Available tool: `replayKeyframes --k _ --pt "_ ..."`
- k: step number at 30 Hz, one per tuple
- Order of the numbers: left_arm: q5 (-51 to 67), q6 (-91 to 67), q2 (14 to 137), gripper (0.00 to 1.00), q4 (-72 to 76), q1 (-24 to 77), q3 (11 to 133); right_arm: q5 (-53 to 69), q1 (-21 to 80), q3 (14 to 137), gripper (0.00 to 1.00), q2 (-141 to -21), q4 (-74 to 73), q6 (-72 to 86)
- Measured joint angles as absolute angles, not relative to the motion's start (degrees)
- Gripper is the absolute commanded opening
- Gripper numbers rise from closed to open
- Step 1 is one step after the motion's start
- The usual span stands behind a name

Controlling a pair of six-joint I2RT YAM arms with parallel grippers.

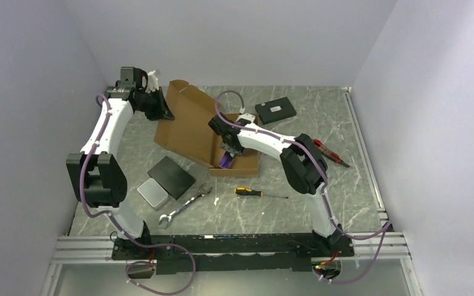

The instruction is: Unpack the express box

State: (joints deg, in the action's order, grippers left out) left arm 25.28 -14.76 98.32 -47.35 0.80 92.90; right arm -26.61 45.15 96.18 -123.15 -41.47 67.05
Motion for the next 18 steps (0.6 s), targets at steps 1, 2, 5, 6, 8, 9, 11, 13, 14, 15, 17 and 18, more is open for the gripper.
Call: replayKeyframes --k 1,2,5,6,8,9,11,13,14,15,17,18 --pt "25.47 -14.94 98.28 0.03 -47.16 0.43 92.73 -26.72 45.15 96.51 0.32 -123.09 -41.71 66.74" --pt "25.74 -15.2 98.19 0.03 -46.87 0.08 92.51 -26.87 45.15 96.92 0.32 -122.98 -41.93 66.3" --pt "26.17 -16.36 97.97 0.02 -45.93 -1.69 91.57 -27.44 45.15 98.89 0.31 -122.67 -42.46 64.71" --pt "26.44 -16.97 97.93 0.01 -45.45 -2.61 91.2 -27.75 45.15 99.77 0.3 -122.43 -42.46 63.94" --pt "27.2 -18.17 97.8 0.01 -44.45 -4.58 90.32 -28.38 45.15 101.43 0.28 -121.67 -42.5 62.33" --pt "27.53 -18.98 97.67 0.01 -43.88 -5.67 89.78 -28.71 45.15 102.39 0.27 -120.99 -42.52 61.36" --pt "28.4 -20.67 97.3 0.02 -42.46 -8.1 88.33 -29.63 45.15 104.05 0.26 -119.07 -42.35 59.16" --pt "28.77 -22.44 96.51 0.03 -40.6 -10.5 86.43 -30.33 45.15 105.23 0.25 -116.92 -42.26 56.99" --pt "28.71 -23.49 96.05 0.04 -39.83 -11.53 85.58 -30.85 45.15 105.71 0.24 -115.63 -42.0 55.72" --pt "28.6 -24.29 95.57 0.04 -39.16 -12.51 84.88 -31.55 45.15 106.19 0.23 -113.99 -41.85 54.33" --pt "27.83 -26.26 94.13 0.07 -37.63 -14.44 83.29 -32.99 45.15 106.37 0.23 -111.07 -41.32 52.42" --pt "27.16 -27.22 93.17 0.08 -36.91 -15.29 82.43 -33.78 45.15 106.3 0.23 -109.4 -41.12 51.51"
